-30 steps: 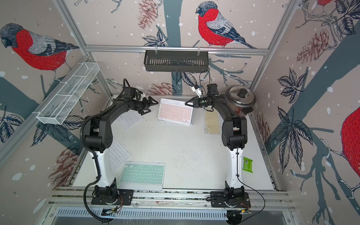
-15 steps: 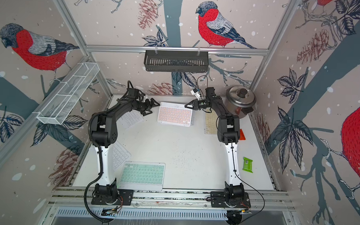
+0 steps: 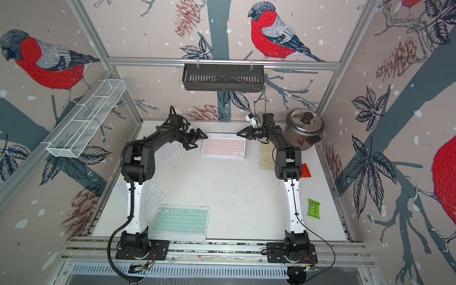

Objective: Stack the numeric keypads
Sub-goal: Place the numeric keypad at the numeric keypad.

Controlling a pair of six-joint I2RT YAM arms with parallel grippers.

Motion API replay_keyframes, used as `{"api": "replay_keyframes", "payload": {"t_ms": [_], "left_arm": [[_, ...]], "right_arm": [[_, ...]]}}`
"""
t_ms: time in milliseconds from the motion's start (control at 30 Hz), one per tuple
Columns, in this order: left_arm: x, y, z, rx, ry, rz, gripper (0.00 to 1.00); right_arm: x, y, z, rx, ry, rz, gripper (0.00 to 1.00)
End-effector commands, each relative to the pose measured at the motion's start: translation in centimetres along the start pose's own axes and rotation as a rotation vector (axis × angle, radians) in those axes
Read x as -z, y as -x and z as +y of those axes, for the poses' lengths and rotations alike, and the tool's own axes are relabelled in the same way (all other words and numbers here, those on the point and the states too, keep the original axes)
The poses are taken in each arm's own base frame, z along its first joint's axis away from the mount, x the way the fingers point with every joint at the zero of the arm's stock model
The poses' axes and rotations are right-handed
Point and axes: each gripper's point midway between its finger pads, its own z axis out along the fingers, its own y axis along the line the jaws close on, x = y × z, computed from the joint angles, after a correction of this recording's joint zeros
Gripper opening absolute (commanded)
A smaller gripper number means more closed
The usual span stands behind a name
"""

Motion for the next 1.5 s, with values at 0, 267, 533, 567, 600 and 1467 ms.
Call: {"api": "replay_keyframes", "payload": {"t_ms": [0, 267, 533, 567, 600, 1467], "left_arm": [[-0.1, -0.4, 0.4, 0.001, 0.007, 0.014, 0.96], [-0.2, -0.6, 0.7, 0.01, 0.016, 0.017, 0.96], [2.2, -0.8, 0.0, 0.003, 0.027, -0.009, 0.96], [2.7, -1.0, -0.1, 0.0, 0.028, -0.016, 0.96], [3.3, -1.2, -0.2, -0.004, 0.033, -0.024, 0.96], [1.1, -13.5, 1.7, 0.129, -0.078, 0.101, 0.96]], "right_arm": [[-0.1, 1.8, -0.6, 0.033, -0.019, -0.056, 0.29], [-1.2, 3.3, -0.9, 0.019, -0.045, -0.113, 0.29], [0.1, 5.4, 0.1, 0.019, -0.143, -0.192, 0.59], [0.8, 5.7, 0.6, 0.022, -0.154, -0.209, 0.62], [1.4, 5.7, 1.2, 0.025, -0.166, -0.219, 0.67], [5.7, -11.1, 0.4, -0.164, -0.44, -0.097, 0.78]]}}
